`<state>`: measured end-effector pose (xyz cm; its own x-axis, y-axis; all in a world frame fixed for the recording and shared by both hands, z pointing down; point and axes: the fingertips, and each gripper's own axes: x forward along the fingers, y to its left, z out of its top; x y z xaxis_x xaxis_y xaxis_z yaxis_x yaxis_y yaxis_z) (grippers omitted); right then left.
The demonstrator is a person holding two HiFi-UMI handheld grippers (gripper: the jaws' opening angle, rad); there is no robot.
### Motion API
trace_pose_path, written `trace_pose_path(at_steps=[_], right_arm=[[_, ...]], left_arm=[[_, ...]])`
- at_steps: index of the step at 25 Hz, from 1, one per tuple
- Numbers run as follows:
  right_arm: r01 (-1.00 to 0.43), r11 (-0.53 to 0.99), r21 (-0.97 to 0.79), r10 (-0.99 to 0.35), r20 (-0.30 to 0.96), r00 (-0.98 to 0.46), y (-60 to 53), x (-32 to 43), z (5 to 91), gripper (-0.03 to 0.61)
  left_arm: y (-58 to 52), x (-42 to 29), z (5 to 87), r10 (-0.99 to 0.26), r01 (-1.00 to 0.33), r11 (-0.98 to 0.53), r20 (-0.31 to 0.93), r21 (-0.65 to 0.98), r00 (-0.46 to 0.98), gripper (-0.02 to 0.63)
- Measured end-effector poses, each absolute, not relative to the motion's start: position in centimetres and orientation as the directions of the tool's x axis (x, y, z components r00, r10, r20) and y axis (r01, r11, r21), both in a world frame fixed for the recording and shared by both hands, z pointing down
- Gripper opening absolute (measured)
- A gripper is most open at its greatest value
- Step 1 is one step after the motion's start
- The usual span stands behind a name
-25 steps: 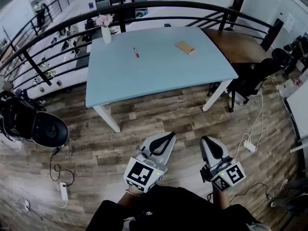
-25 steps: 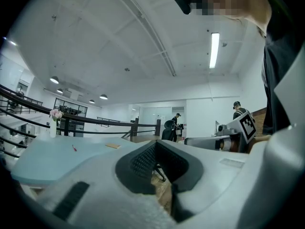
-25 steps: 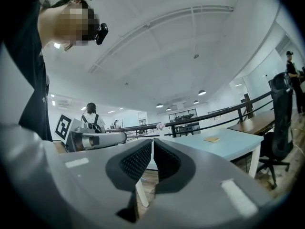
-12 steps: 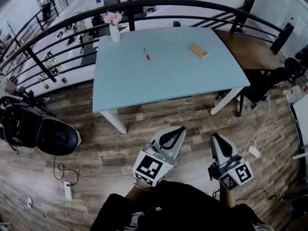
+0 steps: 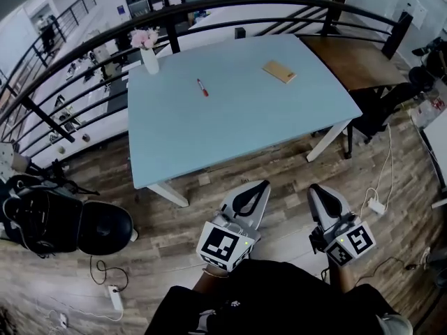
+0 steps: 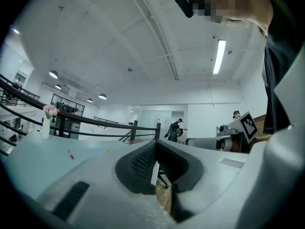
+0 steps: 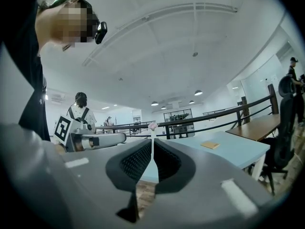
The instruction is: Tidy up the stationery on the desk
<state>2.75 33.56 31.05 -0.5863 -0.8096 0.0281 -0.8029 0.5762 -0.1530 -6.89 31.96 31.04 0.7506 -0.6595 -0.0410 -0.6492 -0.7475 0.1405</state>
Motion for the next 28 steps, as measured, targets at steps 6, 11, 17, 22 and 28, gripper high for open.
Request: trace_pose_path(at_steps=[6,11,17,22,28], right_arm=[[-0.811,0.565,-0.15,-0.817,0.035,-0.576,31.1,1.8,31.7,0.011],[-0.818,0.555,-0.152,-0.824,0.034,-0.565,29.4,1.3,31.2,0.011],[-0.827,0.539,-0.159,-0.834,0.038,-0.55,28.4,0.9,30.6,0.011],[-0.817,0.55,-0.171,-0.824,0.044,-0.564,28.1,0.7,30.5,0.011],[-0.789,0.589,-0.176,-0.797,0.036,-0.603,26.2,0.5,30.7,0.011]], left_arm=[[29.3,-7.8,31.3,-0.651,-0.638,-0.754,-0.052,0.16,0.757,-0.002],[27.5,-7.7,31.0,-0.634,-0.621,-0.769,-0.056,0.153,0.771,-0.002],[26.9,-8.2,30.3,-0.623,-0.611,-0.778,-0.049,0.147,0.781,-0.002],[26.9,-8.1,30.3,-0.632,-0.62,-0.769,-0.041,0.159,0.774,-0.002],[26.2,-8.8,30.3,-0.672,-0.661,-0.735,-0.035,0.153,0.74,-0.002]])
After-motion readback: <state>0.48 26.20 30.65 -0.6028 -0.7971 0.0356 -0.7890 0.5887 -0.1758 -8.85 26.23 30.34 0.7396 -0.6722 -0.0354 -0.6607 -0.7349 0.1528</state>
